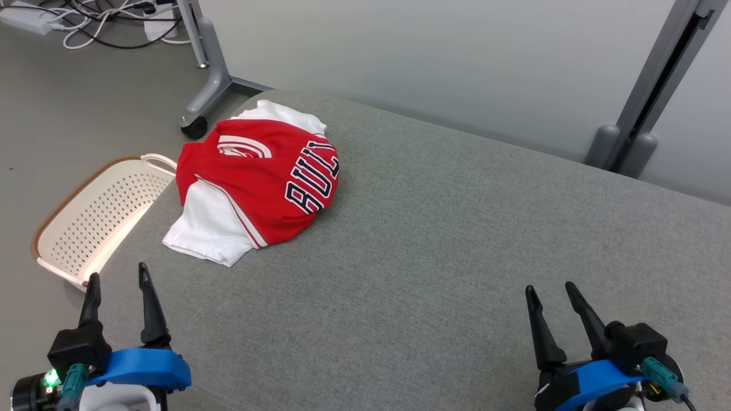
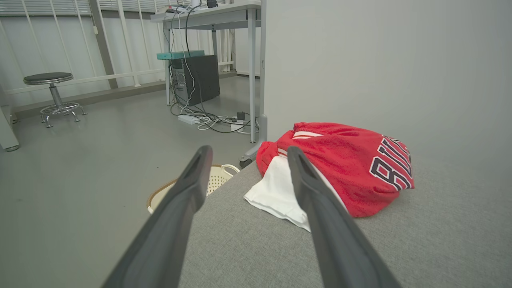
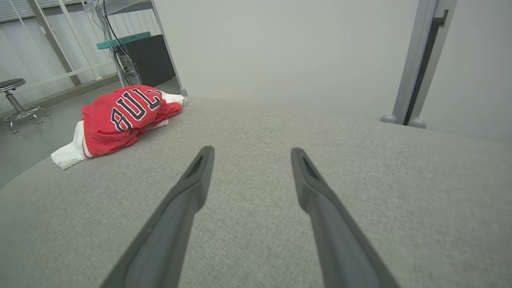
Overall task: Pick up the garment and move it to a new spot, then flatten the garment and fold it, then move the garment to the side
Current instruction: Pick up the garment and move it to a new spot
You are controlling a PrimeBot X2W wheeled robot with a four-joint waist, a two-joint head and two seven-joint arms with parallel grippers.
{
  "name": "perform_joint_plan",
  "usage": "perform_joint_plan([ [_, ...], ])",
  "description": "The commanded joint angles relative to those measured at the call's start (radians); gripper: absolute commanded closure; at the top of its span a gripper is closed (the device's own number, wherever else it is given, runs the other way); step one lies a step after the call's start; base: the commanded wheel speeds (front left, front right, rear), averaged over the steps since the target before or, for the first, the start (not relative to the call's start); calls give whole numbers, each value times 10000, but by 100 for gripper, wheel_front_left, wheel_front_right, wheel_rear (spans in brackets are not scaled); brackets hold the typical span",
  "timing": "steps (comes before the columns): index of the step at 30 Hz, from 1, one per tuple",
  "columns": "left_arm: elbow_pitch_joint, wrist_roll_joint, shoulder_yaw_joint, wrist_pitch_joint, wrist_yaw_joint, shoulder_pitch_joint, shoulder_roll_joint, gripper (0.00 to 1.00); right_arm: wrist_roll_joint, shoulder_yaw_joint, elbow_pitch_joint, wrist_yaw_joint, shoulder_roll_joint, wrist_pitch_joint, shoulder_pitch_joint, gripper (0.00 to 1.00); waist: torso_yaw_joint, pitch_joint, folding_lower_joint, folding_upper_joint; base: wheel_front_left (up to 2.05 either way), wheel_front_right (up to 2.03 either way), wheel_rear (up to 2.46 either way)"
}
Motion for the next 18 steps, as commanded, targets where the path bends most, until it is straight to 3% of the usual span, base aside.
perform_joint_plan([
  [1, -76, -53, 102, -28, 31, 29, 55, 0, -65, 103, -29, 5, -65, -35, -65, 0, 72, 39, 0, -1, 0, 0, 0],
  [9, -189, -114, 279, -28, 65, 49, 53, 0, -168, 78, -15, 3, -67, -35, -148, 0, 76, 132, 0, -1, 0, 0, 0],
  [18, -84, -420, 659, -28, -95, -752, 254, 0, -480, 21, -205, 3, -68, -37, -406, 0, -484, 634, 0, -1, 0, 0, 0],
])
